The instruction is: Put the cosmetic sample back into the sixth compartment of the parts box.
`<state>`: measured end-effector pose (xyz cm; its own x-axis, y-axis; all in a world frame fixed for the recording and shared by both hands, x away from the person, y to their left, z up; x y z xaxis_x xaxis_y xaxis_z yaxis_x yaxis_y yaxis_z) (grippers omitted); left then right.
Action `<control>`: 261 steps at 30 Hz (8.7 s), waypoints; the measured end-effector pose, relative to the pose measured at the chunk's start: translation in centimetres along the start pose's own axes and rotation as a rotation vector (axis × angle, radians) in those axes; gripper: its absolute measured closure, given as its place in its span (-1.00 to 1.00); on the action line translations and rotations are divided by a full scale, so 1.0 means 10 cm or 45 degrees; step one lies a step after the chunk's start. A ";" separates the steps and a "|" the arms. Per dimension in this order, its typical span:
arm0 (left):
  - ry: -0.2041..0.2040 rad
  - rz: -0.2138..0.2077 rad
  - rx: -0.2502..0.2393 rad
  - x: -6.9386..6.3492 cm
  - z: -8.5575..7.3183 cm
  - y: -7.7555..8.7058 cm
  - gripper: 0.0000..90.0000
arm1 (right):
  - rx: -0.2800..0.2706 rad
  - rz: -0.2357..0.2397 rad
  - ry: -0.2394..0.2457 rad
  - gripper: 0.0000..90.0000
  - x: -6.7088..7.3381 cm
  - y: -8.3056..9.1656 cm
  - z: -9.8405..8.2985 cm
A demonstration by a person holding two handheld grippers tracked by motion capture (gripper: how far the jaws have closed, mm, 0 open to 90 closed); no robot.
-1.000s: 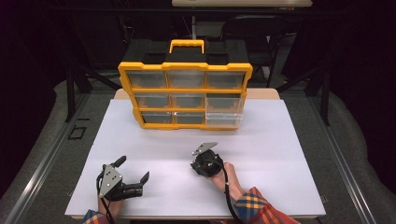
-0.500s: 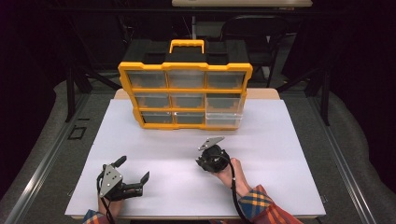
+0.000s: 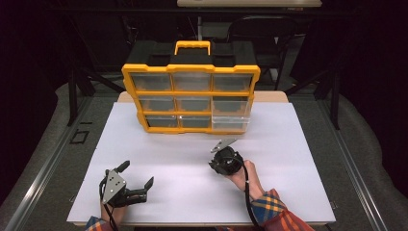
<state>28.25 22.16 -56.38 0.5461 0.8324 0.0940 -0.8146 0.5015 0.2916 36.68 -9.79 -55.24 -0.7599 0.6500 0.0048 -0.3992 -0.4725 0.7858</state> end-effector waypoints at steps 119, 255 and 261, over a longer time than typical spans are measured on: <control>-0.013 -0.005 -0.007 -0.03 0.02 0.02 -1.00 | 0.427 -0.212 -0.112 0.79 -1.49 1.06 0.14; -0.004 -0.003 -0.019 -0.02 0.02 0.03 -1.00 | 0.411 -0.188 0.227 0.79 -0.87 1.01 1.47; -0.007 -0.004 -0.018 -0.02 0.02 0.03 -1.00 | 0.418 -0.205 0.202 0.69 -0.89 0.96 1.44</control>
<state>27.92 22.12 -56.10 0.5499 0.8294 0.0983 -0.8153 0.5076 0.2786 47.03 -11.55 -38.84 -0.7812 0.5879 -0.2099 -0.3538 -0.1399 0.9248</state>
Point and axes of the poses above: each handheld gripper's, and its own axes: y roughly backward along the jaws, z roughly out of its top, x roughly to its left, the point moved 3 cm from there along -y, roughly forward along the jaws, and after that the axes turned 2 degrees about x, right-handed, at the moved point
